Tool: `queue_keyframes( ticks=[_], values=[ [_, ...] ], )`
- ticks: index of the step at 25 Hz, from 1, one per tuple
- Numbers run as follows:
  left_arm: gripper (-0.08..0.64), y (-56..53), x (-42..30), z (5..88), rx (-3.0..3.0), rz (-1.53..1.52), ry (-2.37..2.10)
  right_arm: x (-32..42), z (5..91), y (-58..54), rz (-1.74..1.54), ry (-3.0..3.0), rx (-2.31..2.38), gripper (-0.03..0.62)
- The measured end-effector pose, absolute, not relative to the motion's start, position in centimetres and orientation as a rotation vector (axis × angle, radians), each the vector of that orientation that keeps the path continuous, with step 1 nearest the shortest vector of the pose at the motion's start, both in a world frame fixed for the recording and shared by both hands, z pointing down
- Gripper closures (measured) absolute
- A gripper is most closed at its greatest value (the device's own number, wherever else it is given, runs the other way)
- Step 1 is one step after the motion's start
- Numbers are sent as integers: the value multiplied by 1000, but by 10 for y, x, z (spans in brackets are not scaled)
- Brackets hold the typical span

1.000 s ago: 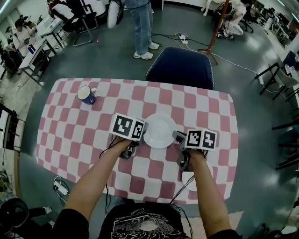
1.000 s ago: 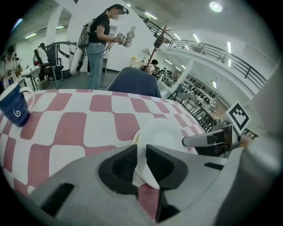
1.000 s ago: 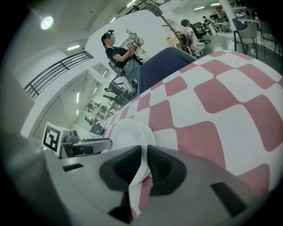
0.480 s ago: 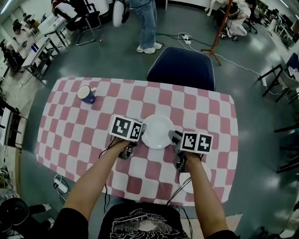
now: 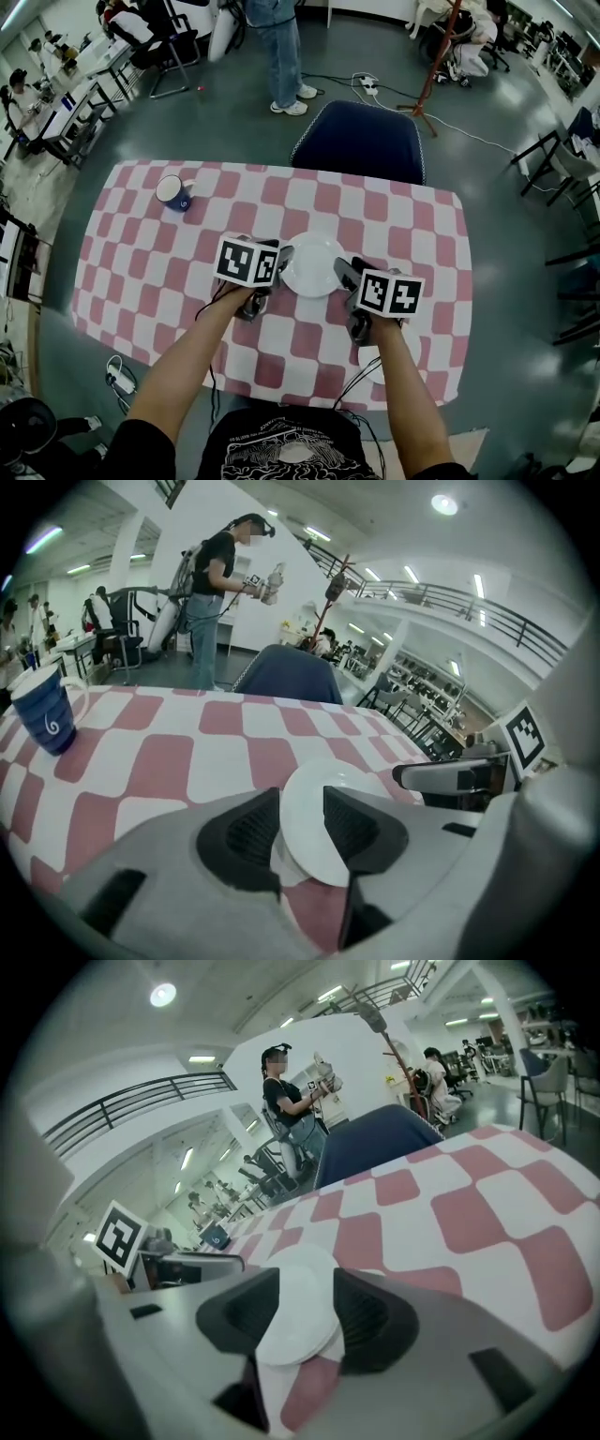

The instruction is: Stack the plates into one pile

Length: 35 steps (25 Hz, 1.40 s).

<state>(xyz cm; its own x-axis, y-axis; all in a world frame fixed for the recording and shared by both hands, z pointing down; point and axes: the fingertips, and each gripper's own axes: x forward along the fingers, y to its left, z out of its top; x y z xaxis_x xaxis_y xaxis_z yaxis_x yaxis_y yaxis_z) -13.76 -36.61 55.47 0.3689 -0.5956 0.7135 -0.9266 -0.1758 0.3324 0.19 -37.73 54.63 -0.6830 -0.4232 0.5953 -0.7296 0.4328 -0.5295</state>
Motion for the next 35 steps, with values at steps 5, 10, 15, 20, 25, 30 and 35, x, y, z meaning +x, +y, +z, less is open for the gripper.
queue_keyframes(
  ticks=[5,10,15,20,25,30,35],
  values=[
    [390,-356,-133,524,1998,560,-1355,10,511,-369,1029,-2403,1080,402],
    [370,-336,-125,496,2100,526,-1348,24,479,-342,903,-2434,1192,387],
    [353,-313,-111,470,2196,497,-1321,48,457,-306,872,-2429,1319,362],
    [338,-289,-86,451,2286,477,-1262,79,440,-267,822,-2404,1459,356],
    [328,-265,-61,442,2351,469,-1206,107,431,-231,779,-2366,1555,345],
    [316,-243,-32,436,2405,462,-1145,136,423,-199,763,-2331,1639,328],
    [304,-226,-5,432,2442,452,-1084,158,416,-175,737,-2299,1693,313]
  ],
)
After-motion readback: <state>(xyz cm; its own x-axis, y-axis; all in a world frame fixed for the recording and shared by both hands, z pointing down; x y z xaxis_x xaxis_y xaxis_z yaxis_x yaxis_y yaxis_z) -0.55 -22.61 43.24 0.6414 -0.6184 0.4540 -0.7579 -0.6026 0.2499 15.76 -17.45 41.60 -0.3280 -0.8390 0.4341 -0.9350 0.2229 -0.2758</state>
